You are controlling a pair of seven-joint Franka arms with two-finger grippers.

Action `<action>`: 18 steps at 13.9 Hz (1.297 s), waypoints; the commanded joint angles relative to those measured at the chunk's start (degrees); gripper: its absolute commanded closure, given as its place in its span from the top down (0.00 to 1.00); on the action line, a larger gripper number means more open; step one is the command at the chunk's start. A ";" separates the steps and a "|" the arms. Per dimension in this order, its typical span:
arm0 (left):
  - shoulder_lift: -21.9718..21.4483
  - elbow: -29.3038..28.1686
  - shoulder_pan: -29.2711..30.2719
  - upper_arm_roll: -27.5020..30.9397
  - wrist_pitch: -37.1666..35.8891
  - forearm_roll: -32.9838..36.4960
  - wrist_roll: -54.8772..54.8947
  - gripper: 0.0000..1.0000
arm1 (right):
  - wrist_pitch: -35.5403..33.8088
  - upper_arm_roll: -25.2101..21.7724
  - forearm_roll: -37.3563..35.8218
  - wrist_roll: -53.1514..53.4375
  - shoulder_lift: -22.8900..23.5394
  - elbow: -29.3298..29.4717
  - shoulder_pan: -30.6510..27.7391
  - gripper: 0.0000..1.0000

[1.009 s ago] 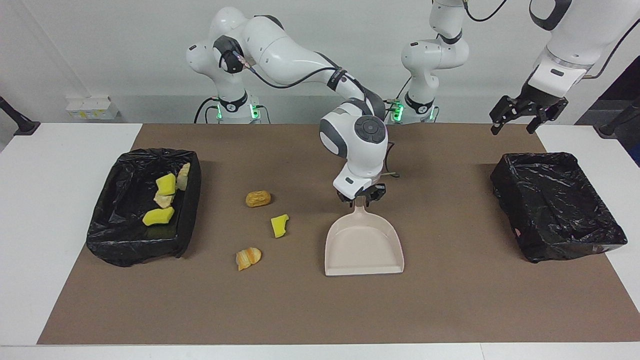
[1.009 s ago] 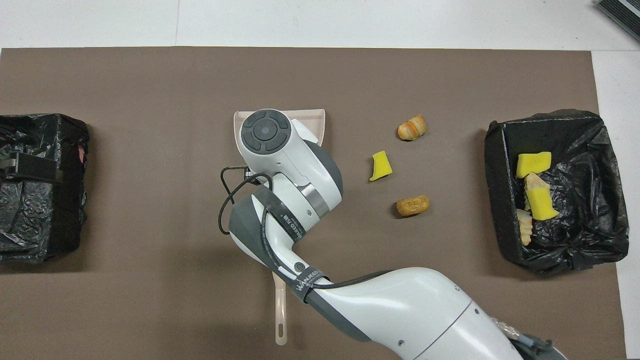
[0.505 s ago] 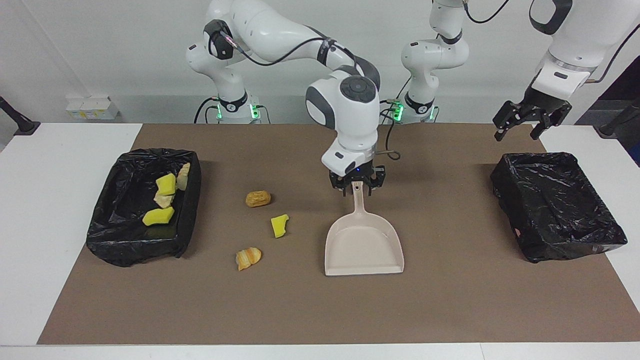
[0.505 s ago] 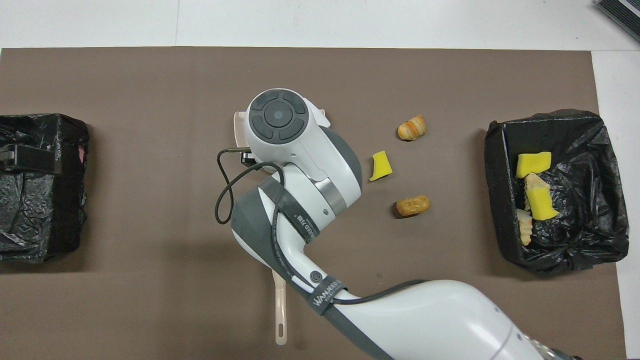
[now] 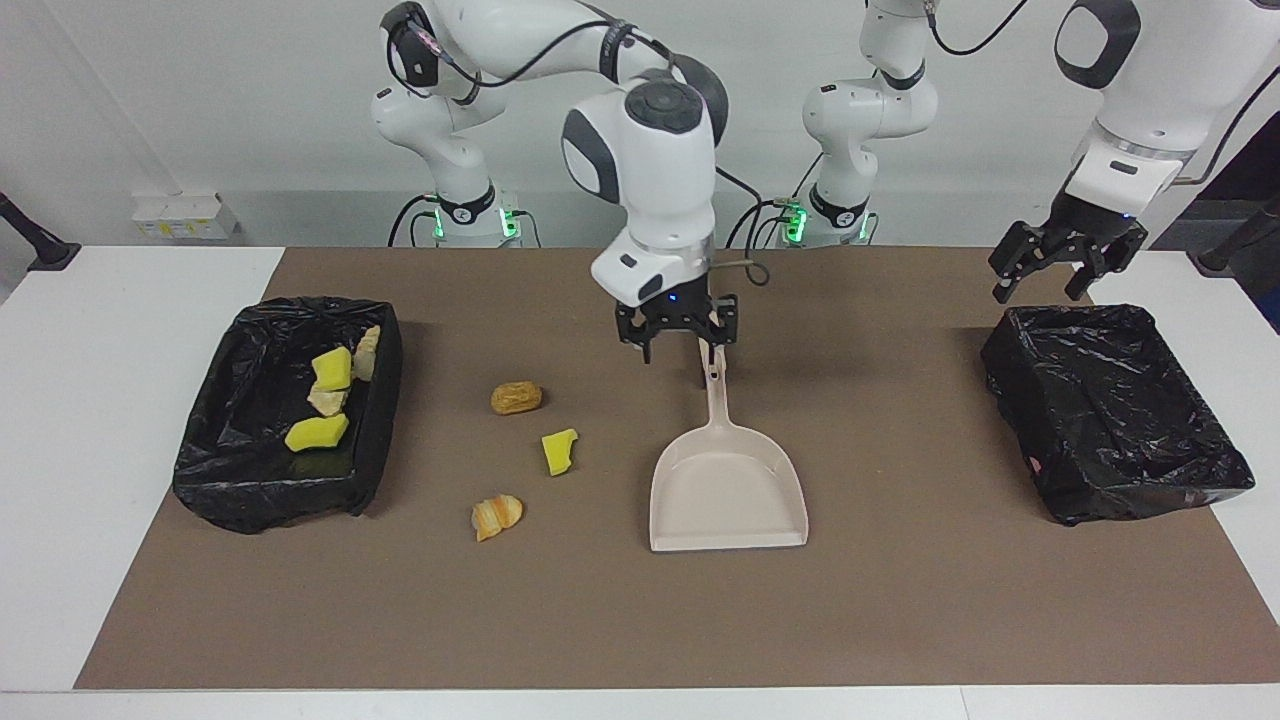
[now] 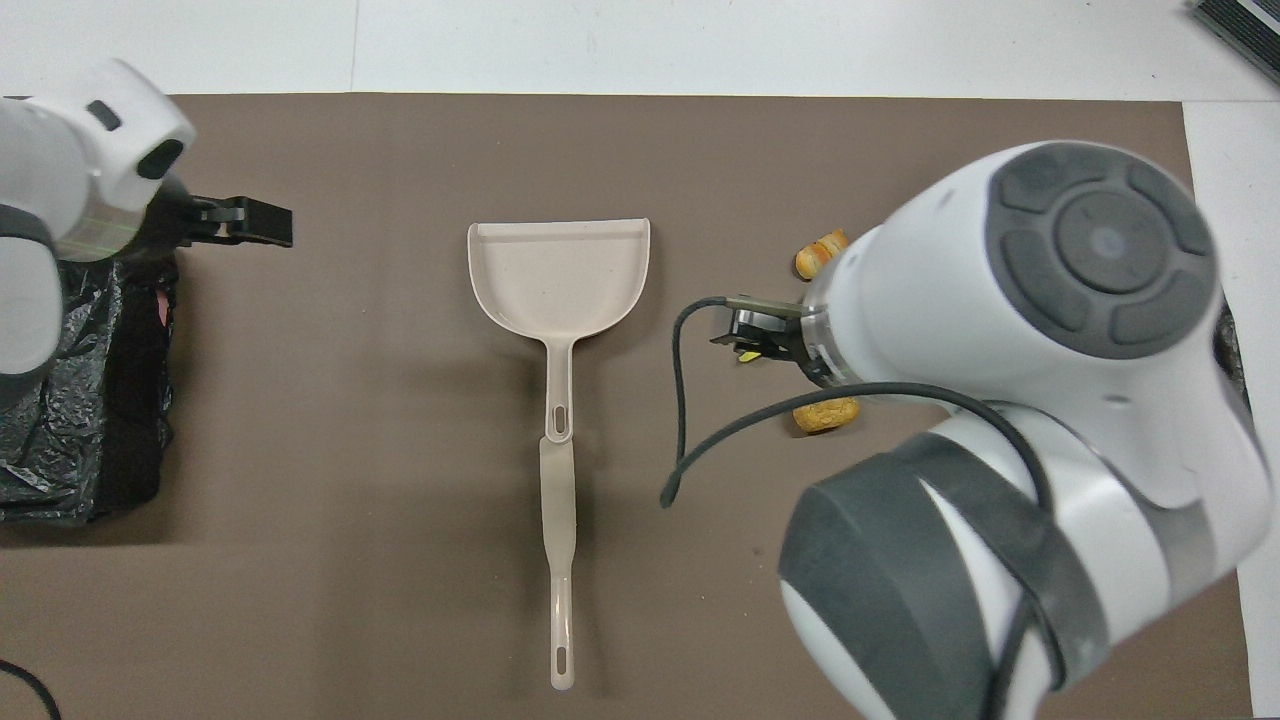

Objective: Sweep and dump trash in bin
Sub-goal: 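Withdraw the right gripper while the left gripper reaches the dustpan handle, then grasp the dustpan handle with the left gripper and lift it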

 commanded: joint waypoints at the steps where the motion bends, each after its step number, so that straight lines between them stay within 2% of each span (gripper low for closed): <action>1: 3.56 1.23 -8.56 0.77 2.89 0.90 -8.25 1.00 | 0.38 0.27 1.13 -3.26 -6.98 -8.31 -3.29 1.00; 3: 7.16 1.22 -13.31 0.77 4.11 0.90 -12.92 1.00 | 0.38 0.36 1.30 -6.42 -7.26 -9.20 -5.31 1.00; 8: 8.84 -5.08 -19.92 0.69 8.33 0.11 -14.96 1.00 | 0.47 0.36 1.39 -12.15 -6.56 -8.86 -8.65 1.00; 13: 9.20 -10.28 -22.21 0.69 11.16 0.11 -14.96 1.00 | 0.47 0.36 3.49 -13.46 -6.03 -8.59 -10.15 1.00; 18: 9.64 -10.56 -23.53 0.77 9.84 0.29 -15.66 1.00 | 0.12 0.27 4.29 -14.43 -5.32 -7.71 -10.77 1.00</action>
